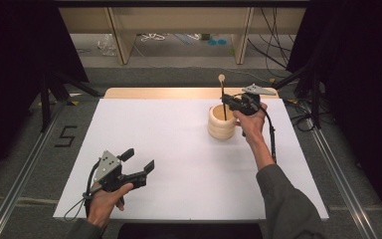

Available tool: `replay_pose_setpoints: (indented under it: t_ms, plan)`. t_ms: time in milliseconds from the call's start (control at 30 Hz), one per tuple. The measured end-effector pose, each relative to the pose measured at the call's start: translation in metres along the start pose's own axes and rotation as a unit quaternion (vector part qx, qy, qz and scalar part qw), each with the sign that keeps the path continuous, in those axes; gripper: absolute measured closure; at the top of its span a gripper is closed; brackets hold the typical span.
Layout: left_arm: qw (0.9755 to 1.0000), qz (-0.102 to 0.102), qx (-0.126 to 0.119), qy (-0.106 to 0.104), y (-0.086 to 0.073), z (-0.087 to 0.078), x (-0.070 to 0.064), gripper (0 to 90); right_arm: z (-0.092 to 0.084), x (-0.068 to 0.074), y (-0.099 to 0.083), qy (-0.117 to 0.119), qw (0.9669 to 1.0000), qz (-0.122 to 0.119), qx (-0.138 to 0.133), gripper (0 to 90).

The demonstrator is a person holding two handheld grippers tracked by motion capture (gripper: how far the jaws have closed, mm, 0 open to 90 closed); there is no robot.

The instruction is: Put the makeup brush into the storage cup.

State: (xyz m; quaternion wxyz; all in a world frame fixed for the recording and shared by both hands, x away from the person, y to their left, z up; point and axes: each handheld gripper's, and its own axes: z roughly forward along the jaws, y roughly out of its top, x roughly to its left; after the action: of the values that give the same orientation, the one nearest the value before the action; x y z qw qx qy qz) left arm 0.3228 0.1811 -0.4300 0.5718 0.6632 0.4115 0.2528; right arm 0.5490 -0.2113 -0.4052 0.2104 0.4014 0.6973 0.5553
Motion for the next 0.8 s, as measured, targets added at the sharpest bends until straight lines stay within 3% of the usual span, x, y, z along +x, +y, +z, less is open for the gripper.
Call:
replay_pose_setpoints:
  t_ms: [300, 567, 800]
  plan:
    - [1.0000, 0.000, 0.000, 0.000, 0.000, 0.000, 0.000, 16.7, 0.001, -0.001, -0.007, -0.006, 0.9999, 0.005, 0.008, 82.7]
    - [1.0000, -0.001, -0.001, 0.000, 0.000, 0.000, 0.000, 16.7, -0.004, -0.001, -0.005, -0.030, 0.9993, 0.012, 0.017, 61.5]
    - [1.0000, -0.001, -0.001, 0.001, 0.000, 0.000, 0.000, 16.7, -0.012, -0.001, -0.001, -0.044, 0.9989, 0.015, 0.010, 50.3]
